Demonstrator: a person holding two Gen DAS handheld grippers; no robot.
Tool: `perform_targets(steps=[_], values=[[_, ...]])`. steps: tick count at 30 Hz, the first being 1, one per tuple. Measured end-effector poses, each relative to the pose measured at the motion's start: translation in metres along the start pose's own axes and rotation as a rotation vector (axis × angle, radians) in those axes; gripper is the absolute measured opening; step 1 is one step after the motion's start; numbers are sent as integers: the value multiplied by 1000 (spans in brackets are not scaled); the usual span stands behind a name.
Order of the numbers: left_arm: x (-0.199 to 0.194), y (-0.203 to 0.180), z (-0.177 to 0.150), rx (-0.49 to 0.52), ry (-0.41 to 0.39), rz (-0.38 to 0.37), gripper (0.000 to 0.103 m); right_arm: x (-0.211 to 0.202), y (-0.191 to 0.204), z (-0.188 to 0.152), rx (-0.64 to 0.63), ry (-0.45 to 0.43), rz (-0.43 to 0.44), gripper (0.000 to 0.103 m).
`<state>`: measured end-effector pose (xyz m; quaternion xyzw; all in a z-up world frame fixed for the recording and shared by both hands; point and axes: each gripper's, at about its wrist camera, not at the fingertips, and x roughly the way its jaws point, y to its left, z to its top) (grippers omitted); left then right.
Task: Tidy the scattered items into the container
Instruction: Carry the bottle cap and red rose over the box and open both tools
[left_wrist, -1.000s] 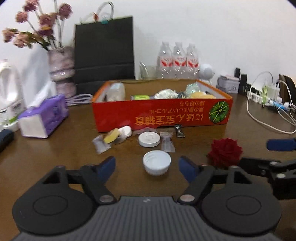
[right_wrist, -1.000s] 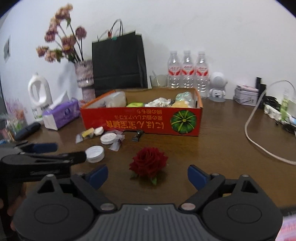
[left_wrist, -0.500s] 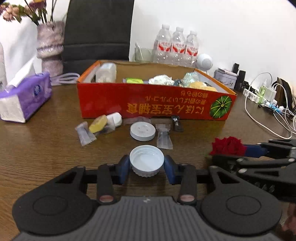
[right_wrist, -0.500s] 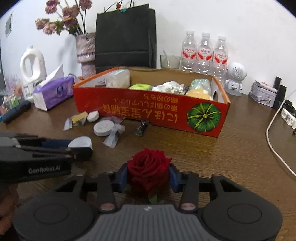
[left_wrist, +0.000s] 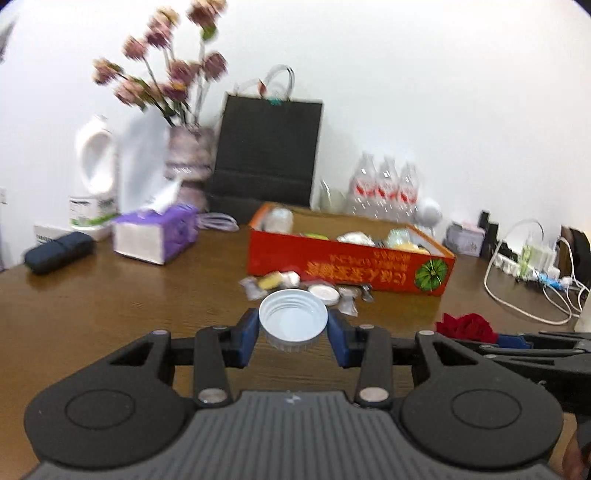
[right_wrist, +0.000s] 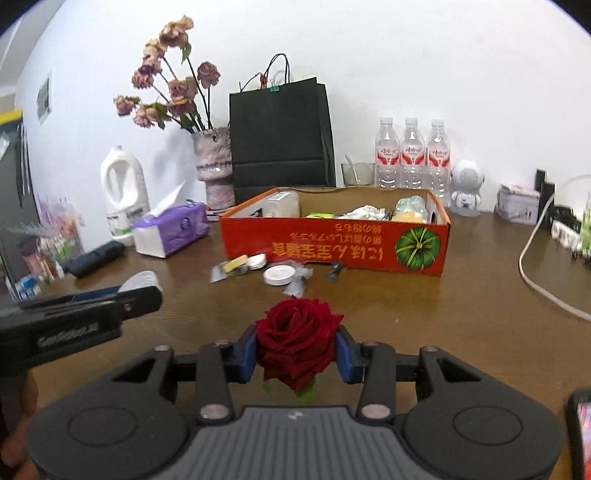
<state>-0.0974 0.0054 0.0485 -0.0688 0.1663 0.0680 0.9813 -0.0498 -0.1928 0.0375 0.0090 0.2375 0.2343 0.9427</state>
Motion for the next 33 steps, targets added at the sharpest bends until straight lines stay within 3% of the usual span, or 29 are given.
perform_targets(steps=[8,13,16,22,26,30,33], values=[[-28,8,-2,-2,-8,17,41,-34,12,-18,10,-39,1,41],[-18,8,-1,-11,34,3,41,-39,7,-18,29,-52,-4,41],[-4,11,14,-9,16,-12,41,-29,0,-10,57,-46,12,41],[68,9,76,57,-13,-31,41,-2,-28,46,95,-100,35,41],[134,3,113,129,26,-33,41,33,-53,103,66,-130,-18,41],[212,1,137,159,150,-49,41,100,-85,155,118,-10,-95,41],[265,-6,140,235,217,5,41,161,-107,177,123,76,-93,41]])
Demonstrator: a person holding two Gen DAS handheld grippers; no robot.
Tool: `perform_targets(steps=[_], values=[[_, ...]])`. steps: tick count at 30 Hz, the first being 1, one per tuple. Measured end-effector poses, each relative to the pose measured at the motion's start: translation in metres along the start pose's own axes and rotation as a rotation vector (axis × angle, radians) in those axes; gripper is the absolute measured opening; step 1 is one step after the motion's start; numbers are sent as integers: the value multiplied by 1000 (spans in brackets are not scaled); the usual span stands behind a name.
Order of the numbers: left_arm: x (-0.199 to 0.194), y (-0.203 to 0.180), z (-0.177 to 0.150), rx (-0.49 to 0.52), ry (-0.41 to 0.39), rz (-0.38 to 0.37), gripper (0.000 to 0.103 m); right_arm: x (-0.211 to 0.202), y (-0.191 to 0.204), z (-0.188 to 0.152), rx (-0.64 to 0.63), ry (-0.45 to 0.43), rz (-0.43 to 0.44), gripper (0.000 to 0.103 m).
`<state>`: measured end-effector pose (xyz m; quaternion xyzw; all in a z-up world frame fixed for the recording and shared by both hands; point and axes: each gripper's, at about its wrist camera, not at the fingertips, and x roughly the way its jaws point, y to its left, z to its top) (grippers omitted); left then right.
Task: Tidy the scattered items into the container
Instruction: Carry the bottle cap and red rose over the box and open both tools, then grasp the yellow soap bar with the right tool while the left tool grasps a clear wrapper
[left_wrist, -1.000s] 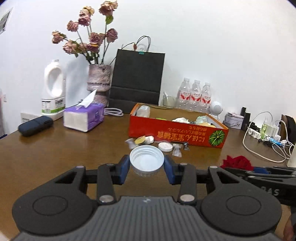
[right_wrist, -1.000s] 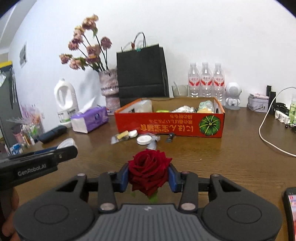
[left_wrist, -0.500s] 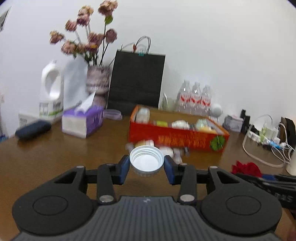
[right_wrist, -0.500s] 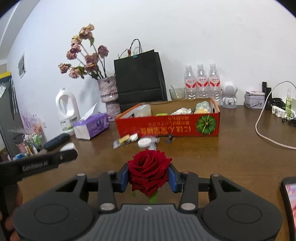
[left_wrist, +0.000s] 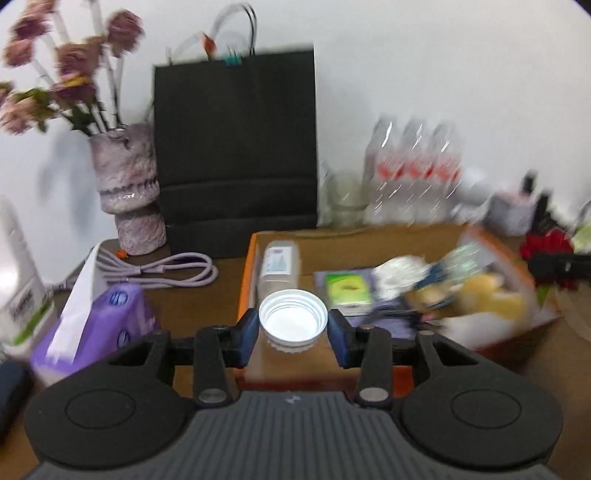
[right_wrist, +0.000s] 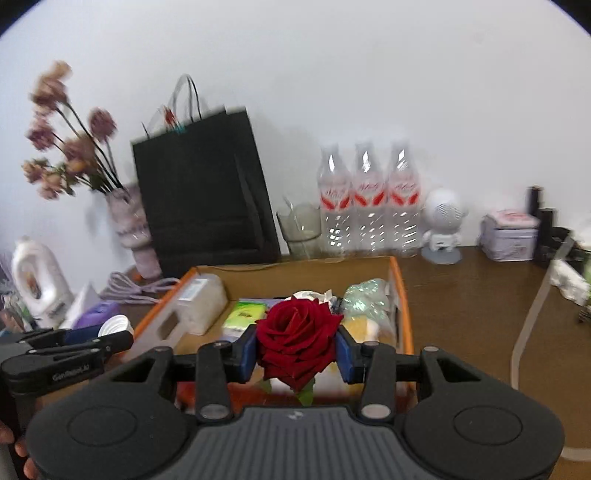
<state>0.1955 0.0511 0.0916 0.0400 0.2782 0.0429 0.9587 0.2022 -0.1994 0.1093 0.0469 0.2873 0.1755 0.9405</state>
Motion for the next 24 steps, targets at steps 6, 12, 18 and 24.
perform_targets(steps=[6,12,18,24], values=[[76,2,12,0,170,-8,43,112,-7,15,1,258,-3,41],[90,-6,25,64,242,-54,48,150,2,8,-43,386,-34,53],[65,7,51,15,278,-89,74,121,-2,35,13,368,-12,70],[42,20,77,-39,448,-131,101,82,10,71,-11,433,27,92]])
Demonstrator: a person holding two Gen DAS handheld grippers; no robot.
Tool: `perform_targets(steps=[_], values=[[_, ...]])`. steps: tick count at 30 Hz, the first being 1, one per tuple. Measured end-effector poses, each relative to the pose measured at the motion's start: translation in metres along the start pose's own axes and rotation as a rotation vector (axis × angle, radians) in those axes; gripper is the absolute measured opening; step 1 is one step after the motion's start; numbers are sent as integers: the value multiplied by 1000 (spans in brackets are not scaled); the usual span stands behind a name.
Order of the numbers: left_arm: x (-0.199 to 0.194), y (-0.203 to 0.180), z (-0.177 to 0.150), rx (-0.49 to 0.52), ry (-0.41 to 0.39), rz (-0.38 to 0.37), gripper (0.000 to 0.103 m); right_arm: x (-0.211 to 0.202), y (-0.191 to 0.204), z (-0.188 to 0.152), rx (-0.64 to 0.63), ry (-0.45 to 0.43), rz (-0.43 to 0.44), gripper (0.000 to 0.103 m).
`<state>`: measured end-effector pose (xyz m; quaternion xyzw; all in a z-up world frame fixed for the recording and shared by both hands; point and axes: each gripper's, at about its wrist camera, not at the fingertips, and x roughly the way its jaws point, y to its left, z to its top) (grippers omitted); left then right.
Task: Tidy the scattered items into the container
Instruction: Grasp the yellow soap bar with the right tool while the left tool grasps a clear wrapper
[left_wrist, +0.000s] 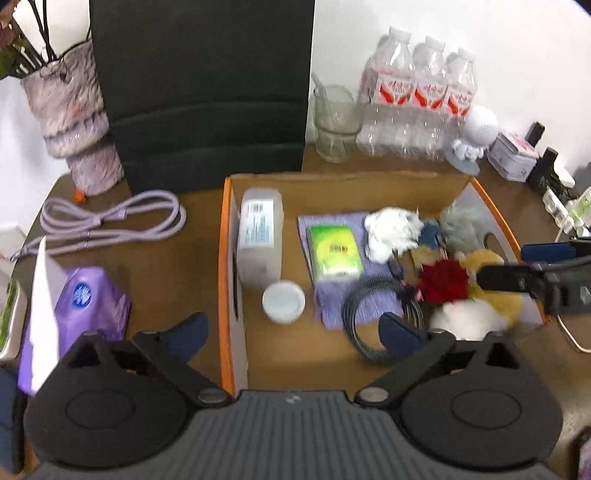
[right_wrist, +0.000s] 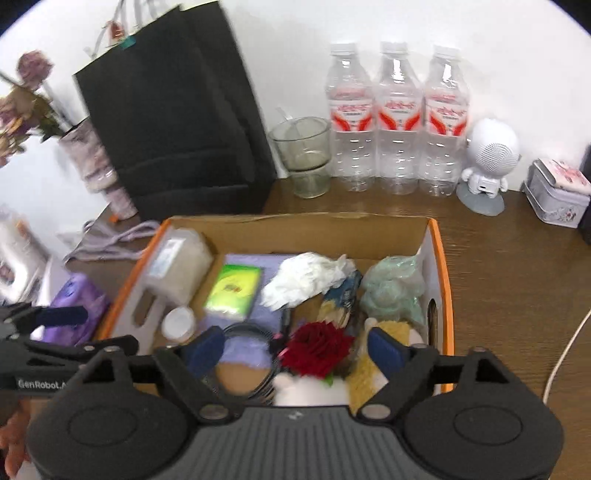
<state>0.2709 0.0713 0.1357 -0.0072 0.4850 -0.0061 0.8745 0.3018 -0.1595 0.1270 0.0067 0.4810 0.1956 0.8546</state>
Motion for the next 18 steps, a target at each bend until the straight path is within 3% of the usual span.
perform_targets(steps=[3,7,9,11,14,16,18], values=[[-14,2,-1,-47,47,35,101,-8,8,2,-12,91,-3,92],[-38,5,-21,-75,-14,24,102,-29,24,-13,-26,29,-61,92],[-51,4,-37,-57,-110,69,103,-39,31,-27,-41,-24,-22,92],[-68,2,-63,-20,-276,113,103,-51,39,-48,-72,-122,-2,92],[-88,7,-130,-43,-536,144,103,-65,54,-102,-150,-367,-41,92],[-90,12,-176,-76,-603,143,103,-65,63,-146,-191,-486,-52,92],[-86,18,-218,-137,-609,156,103,-60,70,-185,-212,-518,-12,87]])
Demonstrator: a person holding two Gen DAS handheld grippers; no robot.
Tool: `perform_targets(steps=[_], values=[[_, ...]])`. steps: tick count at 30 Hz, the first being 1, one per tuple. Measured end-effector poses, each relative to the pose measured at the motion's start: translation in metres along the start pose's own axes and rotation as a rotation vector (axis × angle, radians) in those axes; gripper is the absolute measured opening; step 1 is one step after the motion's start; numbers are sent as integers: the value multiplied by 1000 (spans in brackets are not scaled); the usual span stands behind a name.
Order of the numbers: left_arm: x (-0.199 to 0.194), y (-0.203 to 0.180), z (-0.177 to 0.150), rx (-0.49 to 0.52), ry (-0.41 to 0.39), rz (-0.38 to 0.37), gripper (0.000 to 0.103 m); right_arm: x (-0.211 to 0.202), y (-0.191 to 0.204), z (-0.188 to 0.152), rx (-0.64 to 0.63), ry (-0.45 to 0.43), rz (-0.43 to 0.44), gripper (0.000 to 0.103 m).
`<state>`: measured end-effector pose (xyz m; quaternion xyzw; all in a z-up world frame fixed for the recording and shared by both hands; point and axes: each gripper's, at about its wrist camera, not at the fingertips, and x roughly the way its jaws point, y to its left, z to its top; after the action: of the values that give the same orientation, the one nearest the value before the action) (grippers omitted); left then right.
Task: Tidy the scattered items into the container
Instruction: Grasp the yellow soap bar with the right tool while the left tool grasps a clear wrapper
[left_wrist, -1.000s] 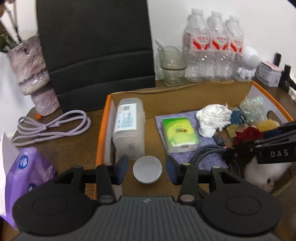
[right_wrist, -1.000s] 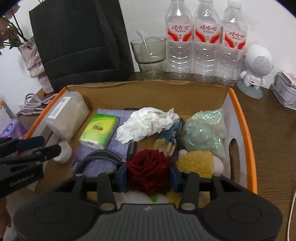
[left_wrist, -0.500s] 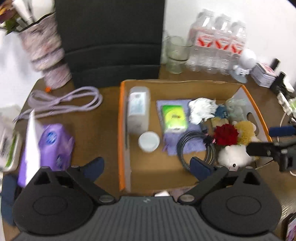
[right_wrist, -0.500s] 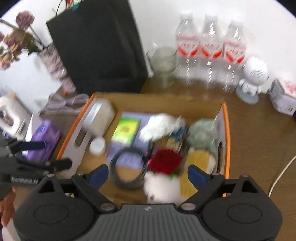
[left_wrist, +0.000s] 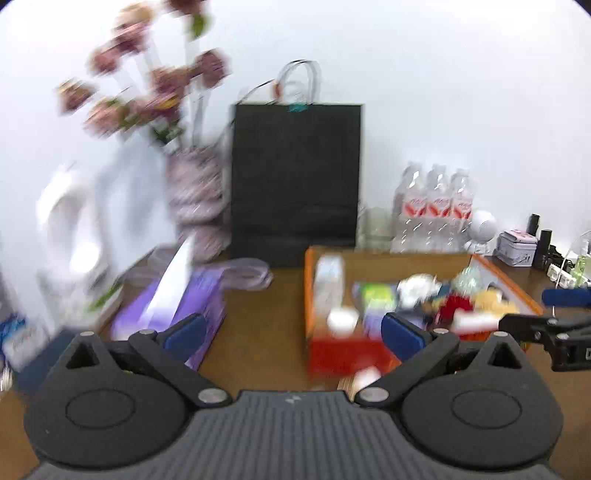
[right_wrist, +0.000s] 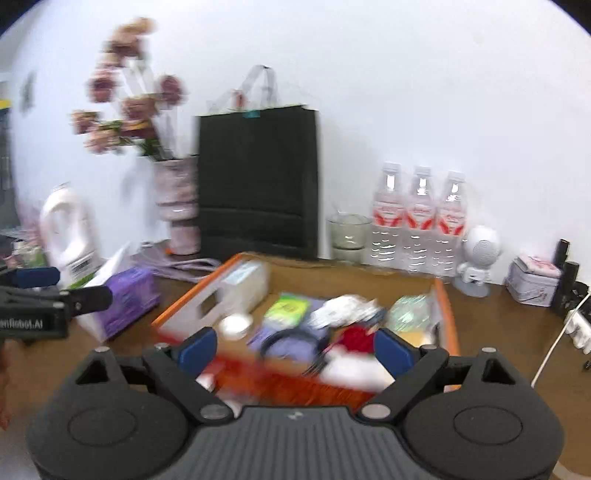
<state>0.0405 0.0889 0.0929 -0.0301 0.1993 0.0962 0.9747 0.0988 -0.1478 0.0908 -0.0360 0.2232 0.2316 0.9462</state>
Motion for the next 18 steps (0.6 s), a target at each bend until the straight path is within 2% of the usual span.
perform_targets(steps=[2,4,5,7,8,12,14,18], values=[[-7,8,-28,-33,27,15,102,-7,14,-27,5,-19,61,86],[-3,12,-42,-24,75,22,98,2,30,-38,-20,-6,98,83],[1,15,-45,-21,90,29,97,12,40,-39,-48,17,116,81],[11,22,-46,-32,121,34,91,35,54,-35,-100,72,157,63],[16,24,-46,-37,137,30,85,46,61,-32,-111,96,173,60],[34,30,-48,-37,166,-3,77,80,81,-26,-132,117,252,58],[43,32,-51,-35,182,-5,73,99,88,-23,-137,148,261,53],[54,39,-53,-71,195,-5,69,128,99,-24,-157,212,237,35]])
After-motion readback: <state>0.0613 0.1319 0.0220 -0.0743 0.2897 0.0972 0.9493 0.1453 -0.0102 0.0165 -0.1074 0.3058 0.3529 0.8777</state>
